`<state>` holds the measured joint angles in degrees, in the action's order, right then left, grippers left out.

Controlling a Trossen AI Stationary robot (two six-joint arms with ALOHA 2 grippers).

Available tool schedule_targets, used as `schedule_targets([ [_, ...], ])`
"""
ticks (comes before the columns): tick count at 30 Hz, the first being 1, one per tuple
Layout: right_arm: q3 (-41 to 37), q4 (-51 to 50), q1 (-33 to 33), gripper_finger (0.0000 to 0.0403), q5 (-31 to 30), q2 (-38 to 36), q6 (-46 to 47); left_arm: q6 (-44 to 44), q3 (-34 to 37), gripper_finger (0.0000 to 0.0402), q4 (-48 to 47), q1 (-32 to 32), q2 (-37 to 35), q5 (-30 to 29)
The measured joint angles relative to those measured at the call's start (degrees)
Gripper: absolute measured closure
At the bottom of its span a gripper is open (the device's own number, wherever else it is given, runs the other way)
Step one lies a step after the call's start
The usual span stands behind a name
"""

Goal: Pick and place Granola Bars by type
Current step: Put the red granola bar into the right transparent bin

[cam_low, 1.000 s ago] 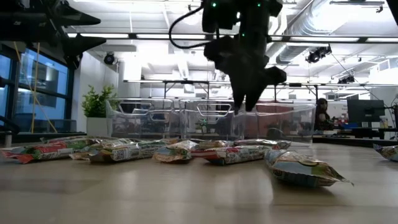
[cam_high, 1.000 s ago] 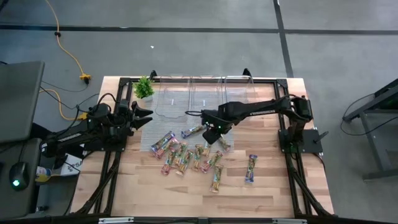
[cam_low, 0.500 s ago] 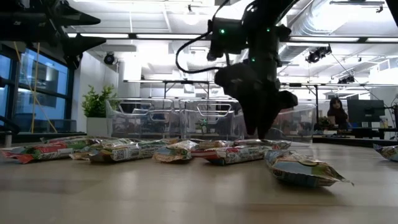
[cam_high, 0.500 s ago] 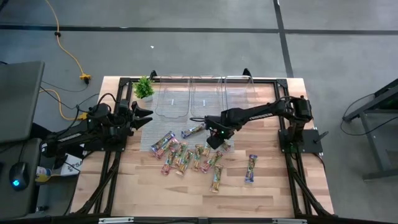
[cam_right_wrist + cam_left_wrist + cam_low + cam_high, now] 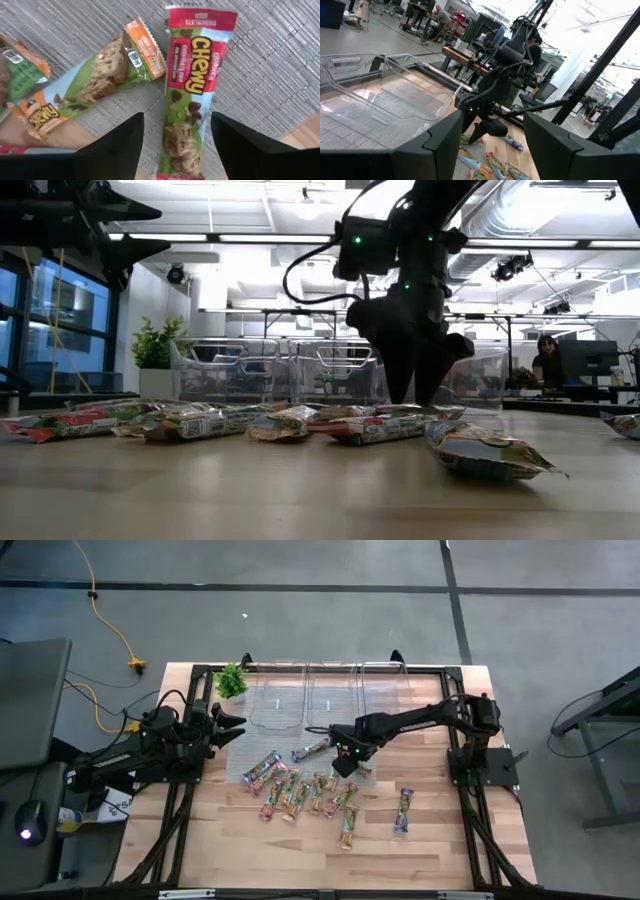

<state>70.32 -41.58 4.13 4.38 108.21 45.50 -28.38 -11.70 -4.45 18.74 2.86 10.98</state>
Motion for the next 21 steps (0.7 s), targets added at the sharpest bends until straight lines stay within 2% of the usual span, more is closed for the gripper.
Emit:
schedule_targets([
  [9, 0.13, 0.29, -0.02, 0.0210, -0.24, 2.64, 1.33, 0.00, 0.00, 0.0197, 0.00, 0.00, 0.00, -0.25],
  [21, 0.11, -0.17, -0.06, 0.0285, -1.94, 2.75, 2.57, 0.00, 0.00, 0.0197, -0.02, 0.00, 0.00, -0.17],
])
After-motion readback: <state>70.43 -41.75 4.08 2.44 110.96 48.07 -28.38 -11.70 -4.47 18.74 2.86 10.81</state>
